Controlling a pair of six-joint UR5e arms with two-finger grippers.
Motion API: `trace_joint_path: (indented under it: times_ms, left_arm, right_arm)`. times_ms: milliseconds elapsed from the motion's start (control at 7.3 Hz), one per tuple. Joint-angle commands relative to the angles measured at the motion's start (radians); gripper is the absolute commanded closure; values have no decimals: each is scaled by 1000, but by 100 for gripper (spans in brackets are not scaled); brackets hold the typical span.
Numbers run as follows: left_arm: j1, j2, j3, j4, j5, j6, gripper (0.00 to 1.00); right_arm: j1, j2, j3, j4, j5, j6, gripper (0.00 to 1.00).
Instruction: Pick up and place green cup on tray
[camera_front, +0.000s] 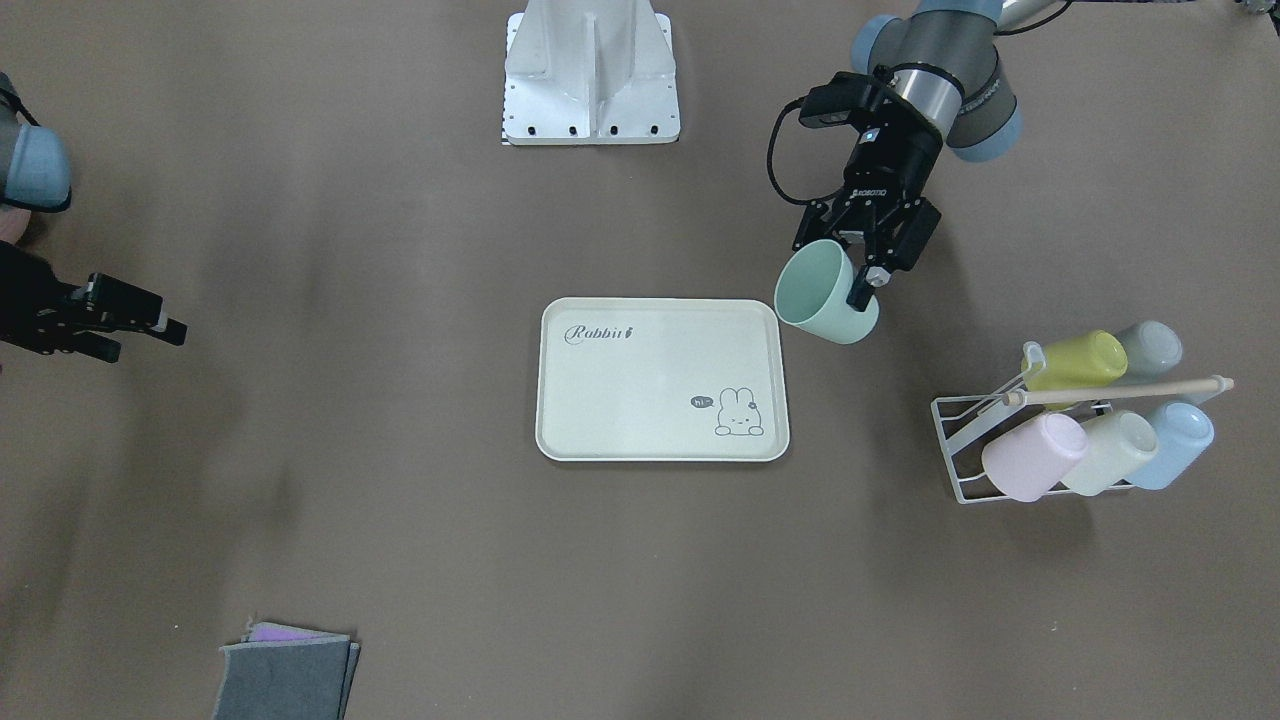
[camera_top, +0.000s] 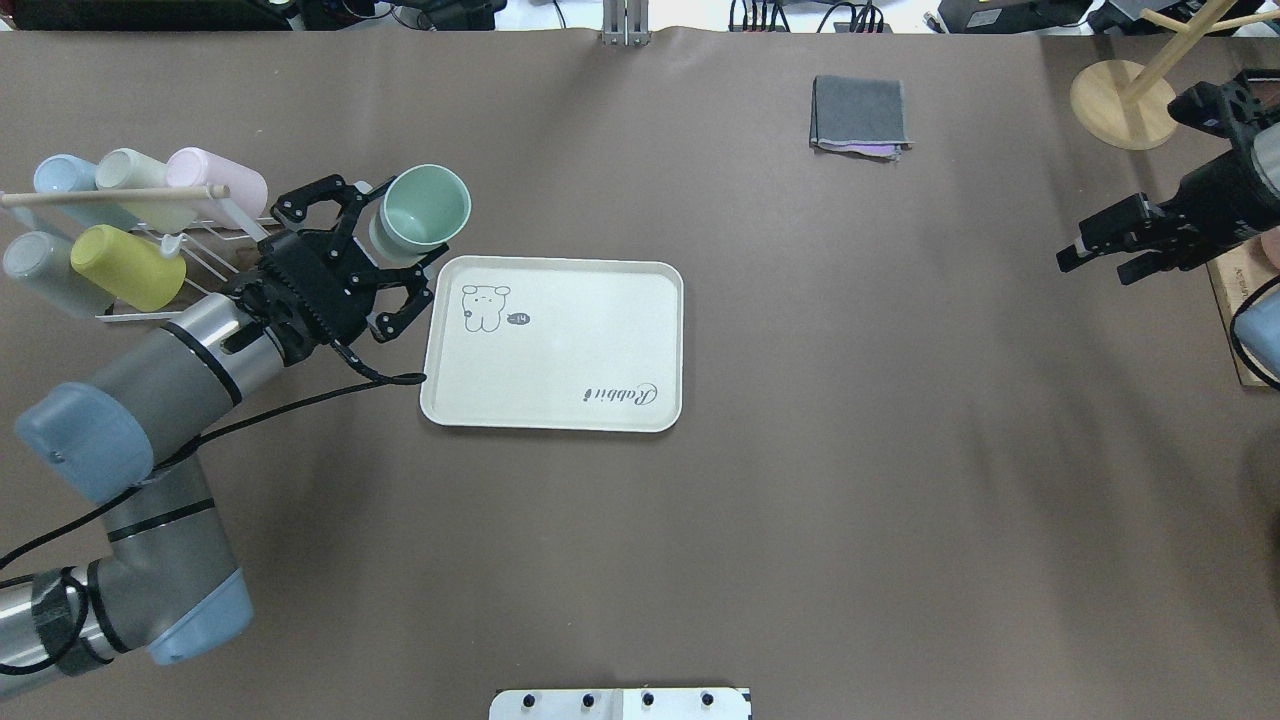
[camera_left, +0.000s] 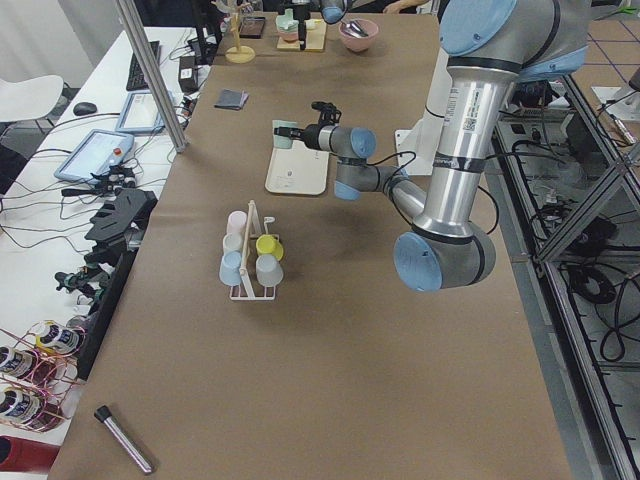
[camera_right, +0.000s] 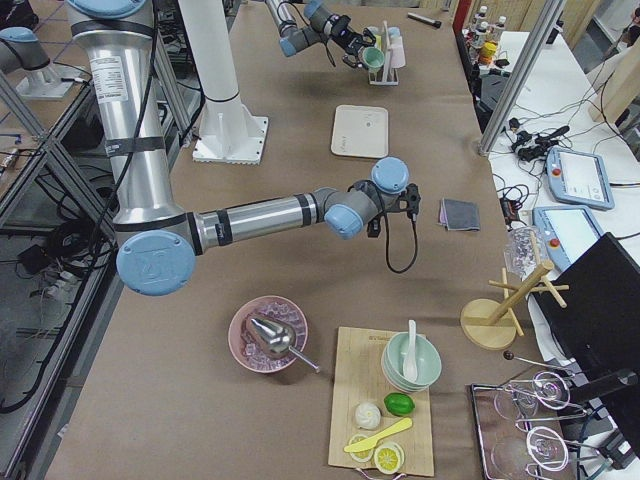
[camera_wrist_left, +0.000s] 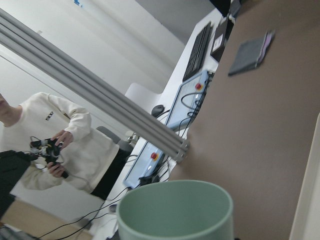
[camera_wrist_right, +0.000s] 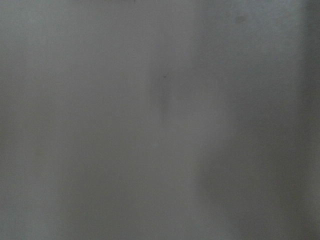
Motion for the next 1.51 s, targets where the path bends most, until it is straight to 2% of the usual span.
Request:
trace_joint_path:
  times_ms: [0, 137, 274, 411, 548, 685, 1095, 1369]
  left_arm:
    - [17, -135, 202, -210, -73, -155, 98]
    - [27, -187, 283, -248, -149, -244, 99]
    - [27, -236, 366, -328, -172, -286, 99]
    - [27, -261, 409, -348, -220, -302, 99]
    - [29, -257, 411, -350, -229, -357, 99]
    - [27, -249, 426, -348, -231, -395, 98]
    - [32, -258, 486, -319, -229, -441, 98]
    - [32, -263, 500, -257, -231, -441, 96]
  right_arm:
    - [87, -43, -2, -74, -31, -195, 0]
    - [109, -43, -1, -155, -98, -278, 0]
    - [142, -41, 2, -256, -152, -376, 0]
    - [179, -34, 5, -385, -198, -526, 0]
    - [236, -23, 13, -514, -194, -632, 0]
    - [254, -35, 27, -573, -194, -690, 0]
    - [261, -84, 12, -572, -206, -757, 0]
    - [261, -86, -8, -569, -248, -764, 0]
